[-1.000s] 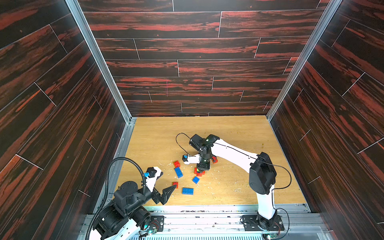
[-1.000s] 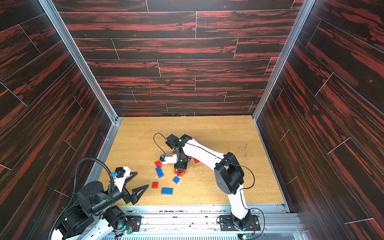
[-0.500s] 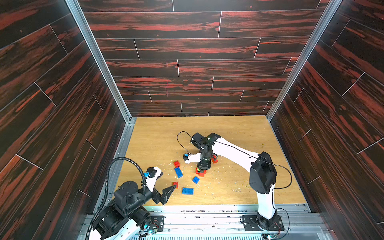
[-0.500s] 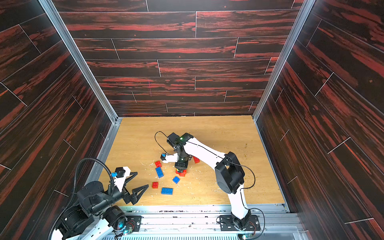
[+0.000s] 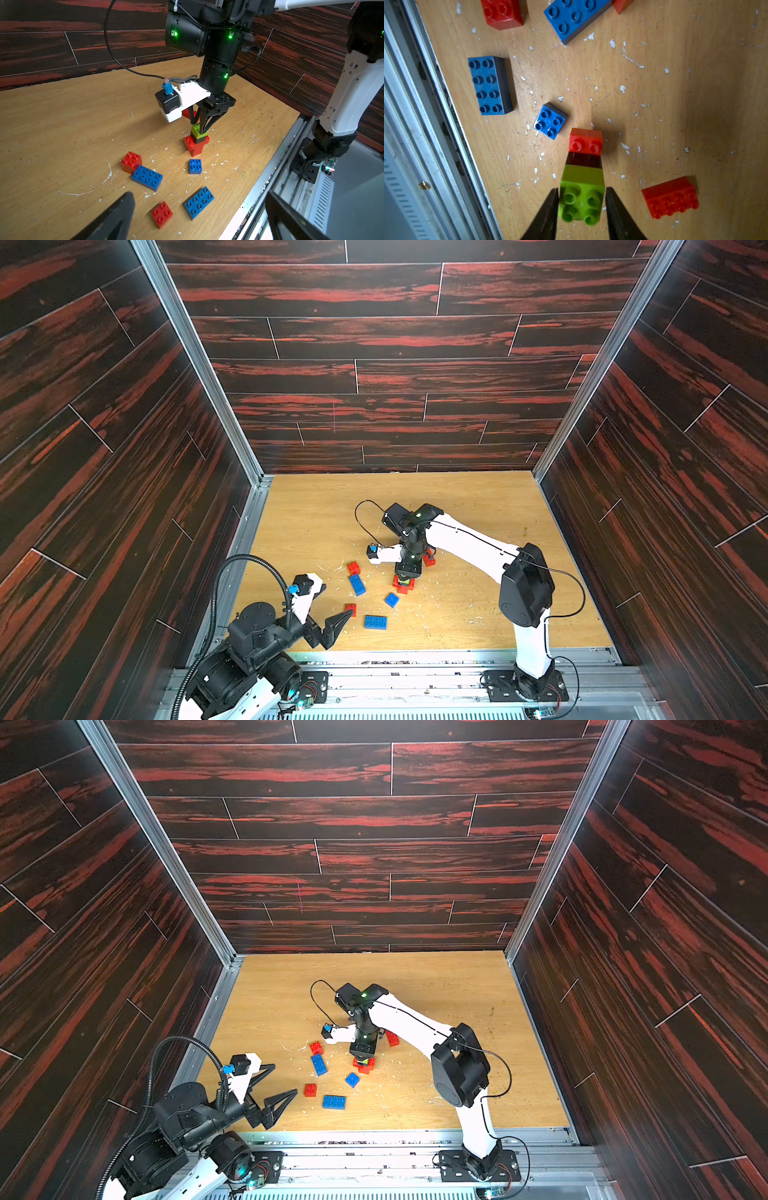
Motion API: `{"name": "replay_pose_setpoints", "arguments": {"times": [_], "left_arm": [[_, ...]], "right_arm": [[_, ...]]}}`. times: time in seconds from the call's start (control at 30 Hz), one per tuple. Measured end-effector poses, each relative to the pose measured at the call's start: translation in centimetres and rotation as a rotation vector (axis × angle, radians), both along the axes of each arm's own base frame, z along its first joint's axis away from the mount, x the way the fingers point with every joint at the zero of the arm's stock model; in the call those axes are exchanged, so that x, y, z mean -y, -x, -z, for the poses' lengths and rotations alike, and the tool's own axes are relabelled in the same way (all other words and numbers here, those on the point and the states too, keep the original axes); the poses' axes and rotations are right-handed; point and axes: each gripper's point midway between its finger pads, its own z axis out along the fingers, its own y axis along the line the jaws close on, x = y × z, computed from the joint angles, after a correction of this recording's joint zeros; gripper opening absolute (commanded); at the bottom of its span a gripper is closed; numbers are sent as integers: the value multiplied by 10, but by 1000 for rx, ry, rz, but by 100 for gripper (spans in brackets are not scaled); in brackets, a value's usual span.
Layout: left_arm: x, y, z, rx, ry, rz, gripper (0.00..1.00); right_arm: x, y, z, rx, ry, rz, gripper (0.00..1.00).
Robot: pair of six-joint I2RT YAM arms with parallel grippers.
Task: Assemble the letter f with lego
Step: Assemble the lego brick with the lego brick.
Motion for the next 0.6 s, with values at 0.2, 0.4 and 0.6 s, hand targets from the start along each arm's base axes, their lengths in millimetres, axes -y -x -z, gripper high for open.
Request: {"name": "replay_pose_setpoints", "arguments": {"times": [0.2,0.4,0.6], "left_arm": [[0,0,0,0,0,0,100],[0,0,0,-1,0,0,100],[0,0,0,0,0,0,100]], "right_arm": [[3,-10,-37,60,-109,96,40],[16,-29,-69,125,-188,291,40],[37,-58,-62,146,-181,505,40]]}}
